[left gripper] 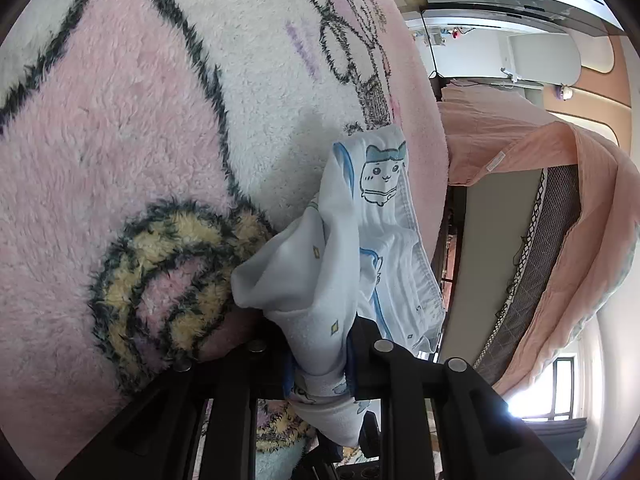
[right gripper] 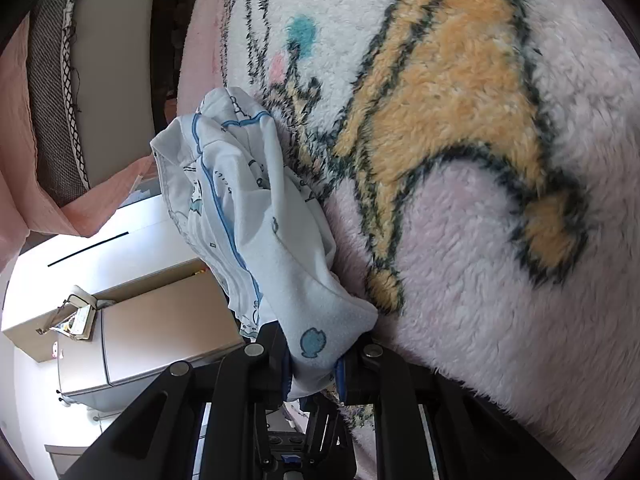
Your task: Fold clothes
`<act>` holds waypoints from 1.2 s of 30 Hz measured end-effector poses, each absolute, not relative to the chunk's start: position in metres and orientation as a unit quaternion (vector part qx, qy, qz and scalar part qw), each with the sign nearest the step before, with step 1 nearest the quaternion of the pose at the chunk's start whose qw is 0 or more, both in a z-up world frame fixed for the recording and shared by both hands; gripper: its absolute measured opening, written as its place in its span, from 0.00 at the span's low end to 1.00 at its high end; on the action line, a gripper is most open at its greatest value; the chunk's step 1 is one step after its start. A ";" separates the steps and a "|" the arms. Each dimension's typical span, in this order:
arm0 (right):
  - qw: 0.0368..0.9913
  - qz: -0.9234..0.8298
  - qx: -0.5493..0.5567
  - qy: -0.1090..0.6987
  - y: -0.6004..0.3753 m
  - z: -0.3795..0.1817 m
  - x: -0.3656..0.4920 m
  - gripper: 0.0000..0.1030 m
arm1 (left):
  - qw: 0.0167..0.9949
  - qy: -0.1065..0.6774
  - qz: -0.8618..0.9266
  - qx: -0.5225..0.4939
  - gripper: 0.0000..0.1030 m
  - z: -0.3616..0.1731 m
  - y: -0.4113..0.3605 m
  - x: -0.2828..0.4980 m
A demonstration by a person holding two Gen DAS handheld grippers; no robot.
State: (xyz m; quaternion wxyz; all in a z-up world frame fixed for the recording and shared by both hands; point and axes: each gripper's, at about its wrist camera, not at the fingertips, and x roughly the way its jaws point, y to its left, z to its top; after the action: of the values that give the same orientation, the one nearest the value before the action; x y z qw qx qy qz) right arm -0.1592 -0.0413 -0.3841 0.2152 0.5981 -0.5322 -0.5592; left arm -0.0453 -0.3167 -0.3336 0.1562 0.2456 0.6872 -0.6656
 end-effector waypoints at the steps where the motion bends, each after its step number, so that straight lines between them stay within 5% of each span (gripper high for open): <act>1: 0.216 -0.560 0.598 -0.532 -0.043 -0.384 -0.160 0.11 | 0.156 0.687 -0.666 0.244 0.16 -0.334 -0.317 -0.045; 20: 0.237 -0.578 0.576 -0.528 -0.065 -0.379 -0.157 0.11 | 0.126 0.680 -0.682 0.240 0.12 -0.317 -0.313 -0.048; 36: 0.298 -0.627 0.502 -0.515 -0.050 -0.305 -0.171 0.11 | 0.046 0.652 -0.724 0.220 0.12 -0.246 -0.293 -0.077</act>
State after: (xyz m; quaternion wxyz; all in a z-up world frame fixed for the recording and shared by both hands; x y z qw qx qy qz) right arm -0.1709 -0.0501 -0.3050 0.2983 0.5021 -0.5153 -0.6272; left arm -0.0766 -0.2931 -0.2458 0.0465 0.2204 0.6523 -0.7237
